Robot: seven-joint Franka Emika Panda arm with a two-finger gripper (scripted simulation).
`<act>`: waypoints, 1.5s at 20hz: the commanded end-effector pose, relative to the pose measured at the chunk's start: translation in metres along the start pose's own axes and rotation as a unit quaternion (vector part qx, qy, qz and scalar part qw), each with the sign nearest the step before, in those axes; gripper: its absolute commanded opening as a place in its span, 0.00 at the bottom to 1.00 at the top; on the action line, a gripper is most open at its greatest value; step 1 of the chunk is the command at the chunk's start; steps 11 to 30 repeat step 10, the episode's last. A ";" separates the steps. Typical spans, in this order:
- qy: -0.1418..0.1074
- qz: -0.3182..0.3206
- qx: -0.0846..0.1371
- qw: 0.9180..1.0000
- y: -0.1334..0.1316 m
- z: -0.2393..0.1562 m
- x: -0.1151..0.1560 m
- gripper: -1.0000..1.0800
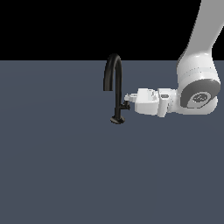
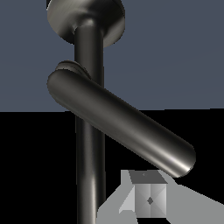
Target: Turn on the faucet by rotating a designated handle.
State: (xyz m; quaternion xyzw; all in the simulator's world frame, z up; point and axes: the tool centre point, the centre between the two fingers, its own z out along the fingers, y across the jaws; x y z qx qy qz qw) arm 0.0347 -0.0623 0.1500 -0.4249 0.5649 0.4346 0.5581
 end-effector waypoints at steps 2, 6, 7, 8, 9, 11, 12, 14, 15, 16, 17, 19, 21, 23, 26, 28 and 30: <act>0.000 0.002 0.000 1.000 0.006 0.000 0.013 0.00; 0.000 0.007 -0.001 1.000 0.019 0.000 0.041 0.00; 0.000 0.008 -0.001 1.000 0.022 0.000 0.047 0.00; 0.000 0.009 -0.001 1.000 0.025 0.000 0.054 0.00; 0.000 0.010 -0.002 1.000 0.028 0.000 0.061 0.00; 0.000 0.010 -0.002 1.000 0.028 0.000 0.061 0.00; 0.000 0.010 -0.002 1.000 0.028 0.000 0.061 0.00; 0.000 0.010 -0.002 1.000 0.028 0.000 0.061 0.00; 0.000 0.010 -0.002 1.000 0.028 0.000 0.061 0.00; 0.000 0.010 -0.002 1.000 0.028 0.000 0.061 0.00; 0.000 0.010 -0.002 1.000 0.028 0.000 0.061 0.00; 0.000 0.010 -0.002 1.000 0.028 0.000 0.061 0.00; 0.000 0.010 -0.002 1.000 0.028 0.000 0.061 0.00; 0.000 0.010 -0.002 1.000 0.028 0.000 0.061 0.00; 0.000 0.010 -0.002 1.000 0.028 0.000 0.061 0.00; 0.000 0.010 -0.002 1.000 0.028 0.000 0.061 0.00; 0.000 0.010 -0.002 1.000 0.028 0.000 0.061 0.00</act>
